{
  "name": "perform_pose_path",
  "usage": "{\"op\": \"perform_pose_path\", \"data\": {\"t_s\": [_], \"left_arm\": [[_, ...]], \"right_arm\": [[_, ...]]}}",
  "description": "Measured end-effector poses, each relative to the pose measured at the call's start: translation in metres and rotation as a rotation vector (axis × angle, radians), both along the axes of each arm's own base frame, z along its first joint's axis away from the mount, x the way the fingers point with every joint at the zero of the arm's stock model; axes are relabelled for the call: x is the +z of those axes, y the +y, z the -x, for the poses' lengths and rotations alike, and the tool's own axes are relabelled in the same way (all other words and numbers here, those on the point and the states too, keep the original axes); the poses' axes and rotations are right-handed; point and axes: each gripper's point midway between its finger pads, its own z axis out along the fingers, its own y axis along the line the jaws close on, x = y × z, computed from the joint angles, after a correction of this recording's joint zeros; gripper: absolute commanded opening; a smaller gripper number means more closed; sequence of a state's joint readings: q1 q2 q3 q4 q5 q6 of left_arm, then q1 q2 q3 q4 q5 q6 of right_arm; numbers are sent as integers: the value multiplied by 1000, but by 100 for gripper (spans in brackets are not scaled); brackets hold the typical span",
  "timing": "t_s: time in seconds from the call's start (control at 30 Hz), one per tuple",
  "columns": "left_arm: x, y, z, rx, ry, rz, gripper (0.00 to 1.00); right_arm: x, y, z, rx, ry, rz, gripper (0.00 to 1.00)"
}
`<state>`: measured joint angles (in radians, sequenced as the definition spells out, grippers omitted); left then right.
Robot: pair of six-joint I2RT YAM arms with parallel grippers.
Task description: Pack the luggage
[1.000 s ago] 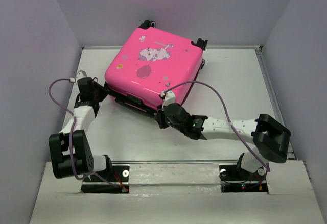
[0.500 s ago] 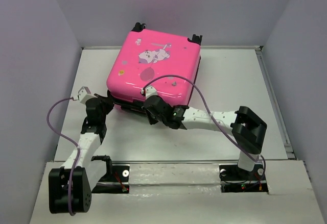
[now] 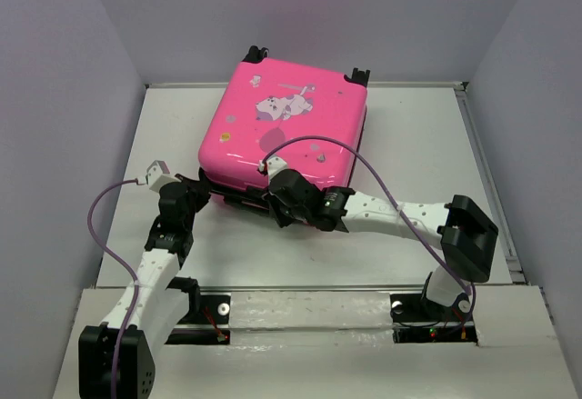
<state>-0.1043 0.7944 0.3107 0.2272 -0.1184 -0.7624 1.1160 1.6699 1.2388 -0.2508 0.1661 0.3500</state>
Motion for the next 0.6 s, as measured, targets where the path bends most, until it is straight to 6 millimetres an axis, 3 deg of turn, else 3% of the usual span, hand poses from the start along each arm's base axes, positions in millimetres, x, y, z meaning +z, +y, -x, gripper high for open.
{"op": "perform_pose_path", "data": {"t_s": [0.17,0.3,0.47,0.5,0.53,0.57,0.6], "left_arm": [[0,-13,6,-32,0,15,6],[-1,-26,12,-50,-12,31,6],[-1,-26,13,-14,-40,42,6],[0,-26,13,-12,-40,40,6],[0,-26,13,-11,-41,38,6],[0,-26,13,-11,-40,37,6],[0,-26,14,-13,-41,36,6]], "right_arm": [[-4,-6,12,23,40,2,7],[-8,1,18,40,87,-19,7],[-9,10,24,65,102,4,7],[-9,10,25,67,102,6,12],[-8,10,25,67,99,5,26],[-7,9,25,66,99,2,61],[-5,8,26,65,103,-10,74]]}}
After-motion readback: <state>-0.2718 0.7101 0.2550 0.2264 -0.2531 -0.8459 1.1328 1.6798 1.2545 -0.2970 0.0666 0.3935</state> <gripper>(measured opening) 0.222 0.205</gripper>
